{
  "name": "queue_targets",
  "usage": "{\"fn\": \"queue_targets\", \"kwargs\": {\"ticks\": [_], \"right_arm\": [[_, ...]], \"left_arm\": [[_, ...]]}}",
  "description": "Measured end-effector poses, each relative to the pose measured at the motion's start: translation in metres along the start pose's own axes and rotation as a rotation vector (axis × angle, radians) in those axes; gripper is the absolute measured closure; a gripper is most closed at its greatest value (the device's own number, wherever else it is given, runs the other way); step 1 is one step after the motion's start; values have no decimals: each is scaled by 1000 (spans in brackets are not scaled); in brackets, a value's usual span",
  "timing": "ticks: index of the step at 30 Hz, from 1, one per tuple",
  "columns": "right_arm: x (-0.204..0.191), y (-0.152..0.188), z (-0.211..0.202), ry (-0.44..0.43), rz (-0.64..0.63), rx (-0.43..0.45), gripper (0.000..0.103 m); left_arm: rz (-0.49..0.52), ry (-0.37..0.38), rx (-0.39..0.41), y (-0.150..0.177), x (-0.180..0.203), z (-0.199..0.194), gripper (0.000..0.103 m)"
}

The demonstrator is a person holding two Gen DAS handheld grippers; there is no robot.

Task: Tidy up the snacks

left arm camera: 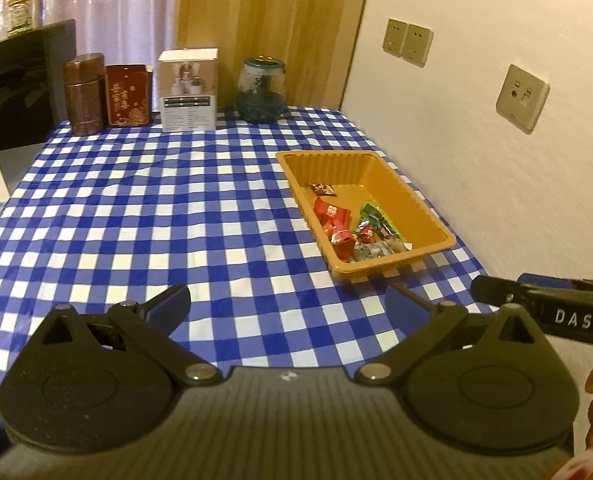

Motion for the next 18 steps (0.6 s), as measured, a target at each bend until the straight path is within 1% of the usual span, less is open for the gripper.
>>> {"fn": "queue_targets", "kwargs": {"ticks": [6,12,18], "right_arm": [[-12,10,-14,4,-21,9,33],[-17,16,-30,2,-18,31,33],[-24,15,-44,1,-33,56,33]], "left_arm": [[-7,-36,27,4,-5,-19,0],[-7,-35,39,8,-6,-34,0],[-15,-34,40,11,-7,-43,0]]}}
Point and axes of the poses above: each gripper's, at about its wrist camera, not at the fingertips, and z roughly the way its jaws point, x to its right, y to its underside, the point moved 7 cm from there along z, roughly the way its jaws point, and after that the axes turned 8 degrees about z, right-handed, at the moved point
